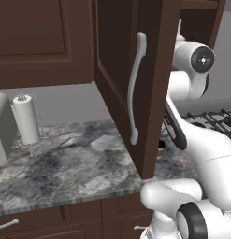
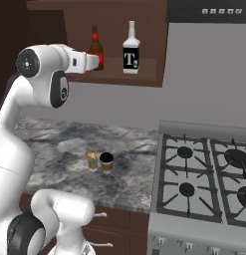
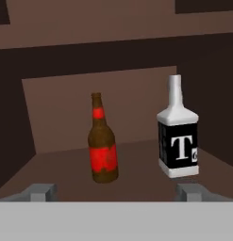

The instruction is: Sort all alcoholic drinks to one cabinet, and non-alcoholic drinks to the other.

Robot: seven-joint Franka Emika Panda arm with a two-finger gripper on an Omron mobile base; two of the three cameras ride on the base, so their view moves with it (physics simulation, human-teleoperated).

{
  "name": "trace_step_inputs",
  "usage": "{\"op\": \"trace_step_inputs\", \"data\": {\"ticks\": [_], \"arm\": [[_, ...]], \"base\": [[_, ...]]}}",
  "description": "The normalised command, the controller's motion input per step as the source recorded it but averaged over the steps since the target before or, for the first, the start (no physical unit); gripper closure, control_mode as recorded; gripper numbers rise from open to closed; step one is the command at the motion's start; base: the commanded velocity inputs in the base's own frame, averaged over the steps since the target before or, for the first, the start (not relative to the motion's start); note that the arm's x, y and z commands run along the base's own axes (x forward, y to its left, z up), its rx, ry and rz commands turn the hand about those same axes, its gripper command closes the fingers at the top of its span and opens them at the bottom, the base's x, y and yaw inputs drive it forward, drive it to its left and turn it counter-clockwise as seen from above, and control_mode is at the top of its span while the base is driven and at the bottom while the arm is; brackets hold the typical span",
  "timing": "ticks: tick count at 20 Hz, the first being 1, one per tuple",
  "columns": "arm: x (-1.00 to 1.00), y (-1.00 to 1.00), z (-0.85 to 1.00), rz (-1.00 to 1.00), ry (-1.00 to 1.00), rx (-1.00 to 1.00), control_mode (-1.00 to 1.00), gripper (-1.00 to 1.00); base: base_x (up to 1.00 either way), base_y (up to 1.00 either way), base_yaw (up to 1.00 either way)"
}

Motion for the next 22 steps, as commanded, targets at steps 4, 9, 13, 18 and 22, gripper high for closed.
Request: {"op": "trace_step_inputs", "data": {"ticks": [4, 9, 13, 18, 22], "arm": [[-0.56, -0.09, -0.18, 0.00, 0.02, 0.09, -1.00, -1.00], [-0.41, -0.06, -0.31, 0.00, 0.05, 0.04, -1.00, -1.00], [-0.31, -0.01, -0.36, 0.00, 0.04, 0.00, -1.00, -1.00], [-0.19, -0.05, -0.37, 0.00, 0.07, 0.01, -1.00, -1.00], [-0.02, -0.13, -0.29, 0.00, 0.07, 0.03, -1.00, -1.00]], "base": [[0.00, 0.00, 0.00], [0.00, 0.00, 0.00], [0.00, 0.00, 0.00], [0.00, 0.00, 0.00], [0.00, 0.00, 0.00]]}}
